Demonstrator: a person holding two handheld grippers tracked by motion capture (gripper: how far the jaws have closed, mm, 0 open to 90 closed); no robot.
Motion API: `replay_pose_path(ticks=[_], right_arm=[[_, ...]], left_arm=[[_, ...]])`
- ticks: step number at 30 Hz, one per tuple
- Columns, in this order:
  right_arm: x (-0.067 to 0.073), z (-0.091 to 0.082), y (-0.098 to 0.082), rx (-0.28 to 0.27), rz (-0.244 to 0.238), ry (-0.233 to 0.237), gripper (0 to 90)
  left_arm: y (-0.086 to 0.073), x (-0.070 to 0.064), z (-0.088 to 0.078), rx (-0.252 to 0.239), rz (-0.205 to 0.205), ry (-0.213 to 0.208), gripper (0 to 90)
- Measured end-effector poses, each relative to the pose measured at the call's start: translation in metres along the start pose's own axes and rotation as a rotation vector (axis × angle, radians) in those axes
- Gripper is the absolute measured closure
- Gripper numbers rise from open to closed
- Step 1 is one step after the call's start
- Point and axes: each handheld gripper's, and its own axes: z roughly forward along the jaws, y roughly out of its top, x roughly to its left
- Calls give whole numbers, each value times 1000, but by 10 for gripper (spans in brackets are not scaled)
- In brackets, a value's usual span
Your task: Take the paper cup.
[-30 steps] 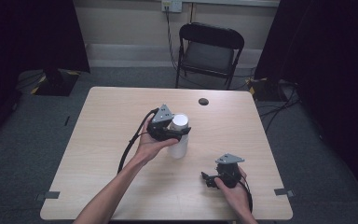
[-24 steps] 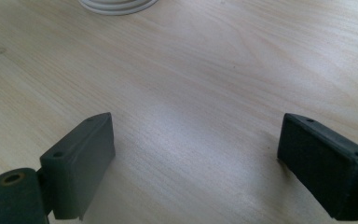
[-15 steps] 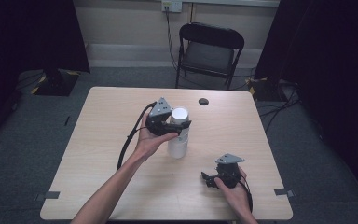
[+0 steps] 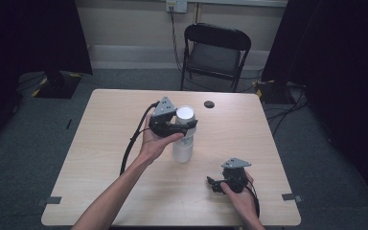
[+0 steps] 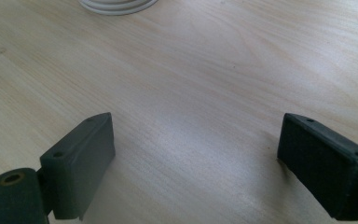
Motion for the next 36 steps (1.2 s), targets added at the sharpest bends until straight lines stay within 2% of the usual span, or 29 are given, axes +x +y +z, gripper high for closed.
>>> replay_pose_path(ticks=[5, 8, 10, 15, 16, 18, 21, 22, 25, 30, 36], right_arm=[[0, 0, 0, 0, 0, 0, 104], [0, 0, 0, 0, 0, 0, 105], [0, 0, 0, 0, 0, 0, 104], [0, 0, 0, 0, -2, 2, 104], [0, 0, 0, 0, -2, 2, 104], [0, 0, 0, -1, -3, 3, 104], [0, 0, 0, 0, -3, 3, 104], [0, 0, 0, 0, -3, 3, 104], [0, 0, 0, 0, -3, 3, 104], [0, 0, 0, 0, -3, 3, 104], [0, 0, 0, 0, -3, 3, 104]], left_arm=[[12, 1, -4, -31, -2, 2, 349], [15, 2, -7, -23, -1, 19, 351], [18, 2, -10, -29, -3, 10, 351], [28, 6, -22, -50, -7, 23, 352], [28, 6, -22, -50, -7, 23, 353], [29, 7, -27, -67, -32, 9, 353], [30, 5, -31, -71, -30, 7, 353], [30, 5, -33, -75, -37, -13, 353], [29, 5, -40, -84, -35, -33, 353], [28, 8, -54, -86, -35, -19, 354], [26, 11, -73, -72, -46, -38, 354]])
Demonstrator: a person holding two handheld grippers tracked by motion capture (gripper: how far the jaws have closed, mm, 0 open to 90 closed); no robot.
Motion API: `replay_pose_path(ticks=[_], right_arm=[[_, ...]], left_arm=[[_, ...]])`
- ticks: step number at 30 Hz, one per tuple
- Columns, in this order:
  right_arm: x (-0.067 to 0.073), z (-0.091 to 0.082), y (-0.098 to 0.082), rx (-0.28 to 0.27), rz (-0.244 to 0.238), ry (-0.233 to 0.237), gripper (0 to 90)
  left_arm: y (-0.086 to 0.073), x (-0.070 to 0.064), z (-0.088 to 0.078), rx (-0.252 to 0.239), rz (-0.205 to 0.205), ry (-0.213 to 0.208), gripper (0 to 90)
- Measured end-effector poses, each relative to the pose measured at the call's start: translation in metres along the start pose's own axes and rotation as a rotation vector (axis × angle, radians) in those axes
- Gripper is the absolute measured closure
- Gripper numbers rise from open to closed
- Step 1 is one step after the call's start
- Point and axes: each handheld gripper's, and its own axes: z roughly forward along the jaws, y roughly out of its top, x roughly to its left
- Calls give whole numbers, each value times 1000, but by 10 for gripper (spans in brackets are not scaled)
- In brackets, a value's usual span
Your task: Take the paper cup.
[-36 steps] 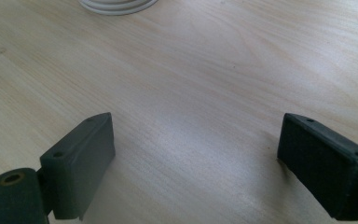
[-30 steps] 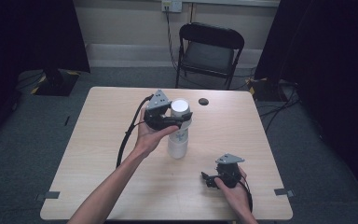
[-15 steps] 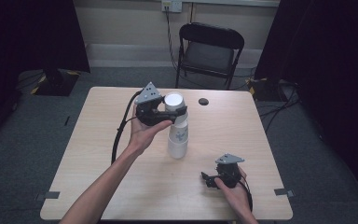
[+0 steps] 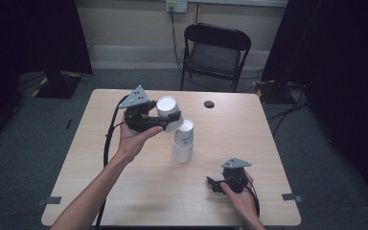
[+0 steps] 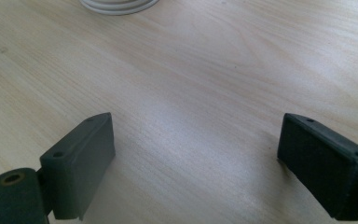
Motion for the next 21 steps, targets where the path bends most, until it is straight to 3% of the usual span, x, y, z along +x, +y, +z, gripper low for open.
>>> replay_pose_path(ticks=[7, 9, 14, 21], right_arm=[[0, 0, 0, -1, 0, 0, 105], [0, 0, 0, 0, 0, 0, 105], [0, 0, 0, 0, 0, 1, 105], [1, 0, 0, -2, -2, 9, 106]], left_arm=[[-15, 1, -15, 37, -40, -32, 349], [-19, 1, -20, 25, -55, -44, 348], [-26, 2, -27, 44, -72, -48, 349], [-46, 5, -36, 46, -157, -42, 348]])
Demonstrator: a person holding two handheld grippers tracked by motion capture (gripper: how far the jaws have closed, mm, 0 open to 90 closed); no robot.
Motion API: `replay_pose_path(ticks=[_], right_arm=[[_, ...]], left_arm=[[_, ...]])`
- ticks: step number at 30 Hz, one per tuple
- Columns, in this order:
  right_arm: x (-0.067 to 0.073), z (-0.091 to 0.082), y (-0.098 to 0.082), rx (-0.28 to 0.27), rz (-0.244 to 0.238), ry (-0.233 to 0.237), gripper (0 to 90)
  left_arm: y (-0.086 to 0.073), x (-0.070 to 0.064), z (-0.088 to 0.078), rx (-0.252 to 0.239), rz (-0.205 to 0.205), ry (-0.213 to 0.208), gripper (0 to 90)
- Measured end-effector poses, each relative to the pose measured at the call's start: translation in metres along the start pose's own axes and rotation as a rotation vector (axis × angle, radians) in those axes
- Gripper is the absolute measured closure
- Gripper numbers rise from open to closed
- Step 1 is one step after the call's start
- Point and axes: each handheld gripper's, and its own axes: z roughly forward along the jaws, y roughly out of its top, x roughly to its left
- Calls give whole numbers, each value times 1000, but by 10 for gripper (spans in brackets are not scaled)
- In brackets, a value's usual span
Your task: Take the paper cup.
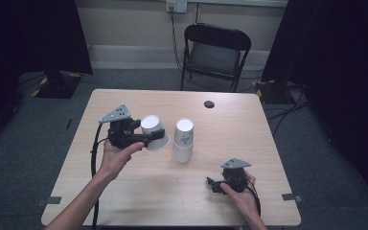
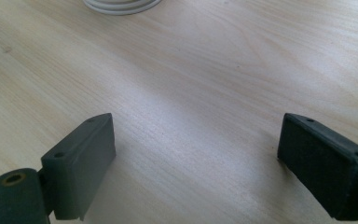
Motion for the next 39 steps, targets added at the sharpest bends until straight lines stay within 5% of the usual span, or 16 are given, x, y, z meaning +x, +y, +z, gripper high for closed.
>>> replay_pose_path(ticks=[11, 22, 29, 39], right_arm=[[10, 0, 1, -10, -50, 50, 149], [45, -9, 15, -84, -131, 179, 164], [69, -18, 36, -156, -183, 261, 248], [102, -6, 80, -215, -236, 345, 318]], left_arm=[[-25, 6, -14, 10, -65, -4, 346], [-43, 4, -17, 19, -136, -43, 349], [-52, -2, -24, 36, -145, -57, 348], [-69, -8, -26, 40, -177, -68, 349]])
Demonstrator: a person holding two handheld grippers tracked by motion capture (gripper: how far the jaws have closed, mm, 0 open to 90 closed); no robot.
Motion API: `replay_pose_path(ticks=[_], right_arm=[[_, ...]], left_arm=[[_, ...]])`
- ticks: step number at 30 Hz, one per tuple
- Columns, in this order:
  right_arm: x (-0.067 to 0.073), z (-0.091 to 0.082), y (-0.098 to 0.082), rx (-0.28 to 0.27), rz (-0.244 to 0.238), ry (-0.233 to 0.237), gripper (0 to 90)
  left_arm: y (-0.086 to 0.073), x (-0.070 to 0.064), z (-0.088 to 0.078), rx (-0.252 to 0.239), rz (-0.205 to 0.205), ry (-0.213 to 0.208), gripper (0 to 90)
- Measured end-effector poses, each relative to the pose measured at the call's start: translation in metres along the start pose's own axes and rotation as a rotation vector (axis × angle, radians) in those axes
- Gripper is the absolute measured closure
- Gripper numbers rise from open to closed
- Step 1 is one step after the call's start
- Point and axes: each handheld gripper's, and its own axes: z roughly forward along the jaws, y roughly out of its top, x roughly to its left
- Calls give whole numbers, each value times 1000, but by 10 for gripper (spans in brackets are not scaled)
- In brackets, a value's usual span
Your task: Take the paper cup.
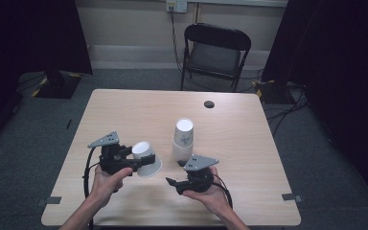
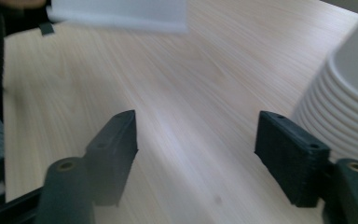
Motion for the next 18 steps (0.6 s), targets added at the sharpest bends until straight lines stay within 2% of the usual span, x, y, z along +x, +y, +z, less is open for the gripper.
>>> replay_pose_path(ticks=[1, 6, 9, 13, 18], right_arm=[[2, 7, 5, -13, -3, 12, 347], [6, 18, 5, -31, -2, 37, 416], [6, 19, 4, -42, -3, 32, 460], [7, 17, 3, -67, -1, 25, 533], [8, 13, 3, -92, -14, 26, 619]], left_arm=[[-2, 0, 1, 2, 1, 1, 349], [-5, -1, 2, -5, -20, -15, 349], [-6, -5, 2, -19, -11, -18, 349], [-12, -8, 9, 4, -22, -33, 349], [-14, -7, 12, 8, -34, -51, 349]])
